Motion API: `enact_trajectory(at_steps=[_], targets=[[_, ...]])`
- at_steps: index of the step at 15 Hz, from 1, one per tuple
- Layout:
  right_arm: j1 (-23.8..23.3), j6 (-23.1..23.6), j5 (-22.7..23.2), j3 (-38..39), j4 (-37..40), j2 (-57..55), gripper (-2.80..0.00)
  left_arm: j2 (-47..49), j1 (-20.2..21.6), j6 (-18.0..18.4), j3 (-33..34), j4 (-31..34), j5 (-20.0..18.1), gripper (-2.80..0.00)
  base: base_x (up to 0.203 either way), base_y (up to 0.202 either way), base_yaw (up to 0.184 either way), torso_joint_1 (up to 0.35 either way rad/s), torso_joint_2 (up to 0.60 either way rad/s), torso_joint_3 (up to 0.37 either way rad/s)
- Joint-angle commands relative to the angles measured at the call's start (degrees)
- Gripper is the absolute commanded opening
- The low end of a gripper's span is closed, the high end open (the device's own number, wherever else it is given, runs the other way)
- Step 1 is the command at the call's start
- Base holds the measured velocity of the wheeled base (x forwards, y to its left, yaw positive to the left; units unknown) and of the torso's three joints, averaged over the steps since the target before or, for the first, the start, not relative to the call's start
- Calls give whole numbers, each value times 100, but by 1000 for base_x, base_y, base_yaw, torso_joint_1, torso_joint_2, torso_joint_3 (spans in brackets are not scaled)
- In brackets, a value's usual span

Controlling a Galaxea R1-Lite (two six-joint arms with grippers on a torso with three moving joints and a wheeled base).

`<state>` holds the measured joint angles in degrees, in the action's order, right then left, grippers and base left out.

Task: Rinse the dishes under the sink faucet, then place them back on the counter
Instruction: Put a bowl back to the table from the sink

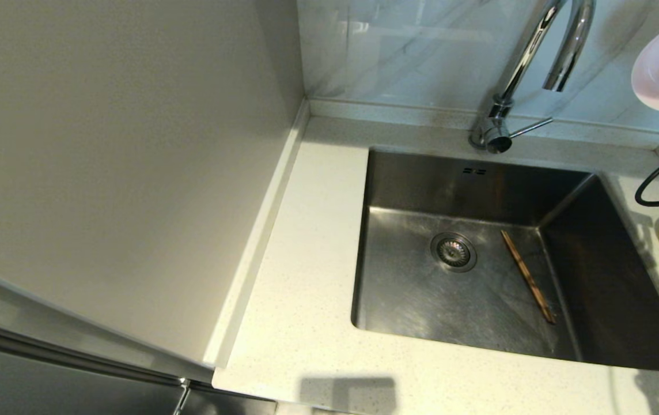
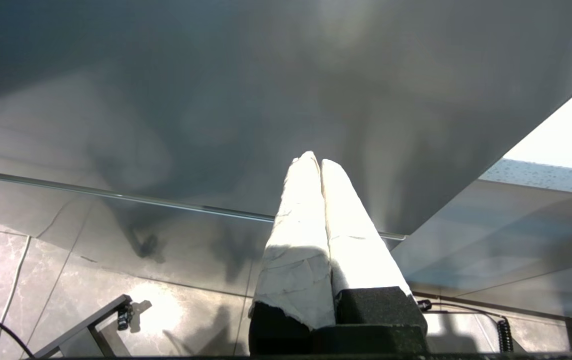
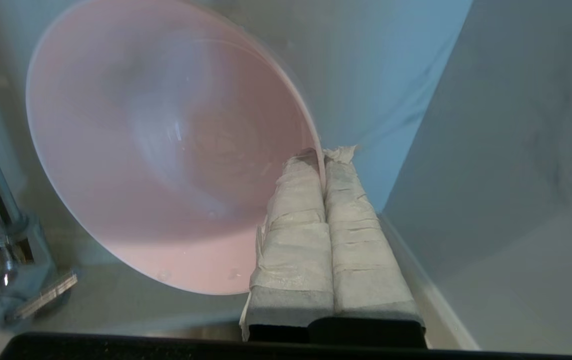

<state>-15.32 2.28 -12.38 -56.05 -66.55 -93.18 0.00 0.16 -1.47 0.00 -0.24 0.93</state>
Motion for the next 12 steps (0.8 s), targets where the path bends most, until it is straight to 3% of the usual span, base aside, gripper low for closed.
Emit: enact_trajectory(at_steps=[1,3,4,7,9,12], targets=[[28,13,6,157,-18,-23,-280,-18,2,-2,0,-2,4,-280,0,0,0,0,0,0],[56,17,16,535,67,19,-280,-18,2,-2,0,-2,4,-280,0,0,0,0,0,0],[45,14,11,351,359,77,-280,-18,2,-2,0,-2,4,-280,0,0,0,0,0,0],[-289,-2,46,-323,2639,444,-280,-18,2,-2,0,-2,4,-280,0,0,0,0,0,0],[-576,-1,321,-629,4371,767,-280,-18,2,-2,0,-2,4,-280,0,0,0,0,0,0],[-780,159,577,-883,6371,1168,-280,-18,2,-2,0,-2,4,-280,0,0,0,0,0,0]])
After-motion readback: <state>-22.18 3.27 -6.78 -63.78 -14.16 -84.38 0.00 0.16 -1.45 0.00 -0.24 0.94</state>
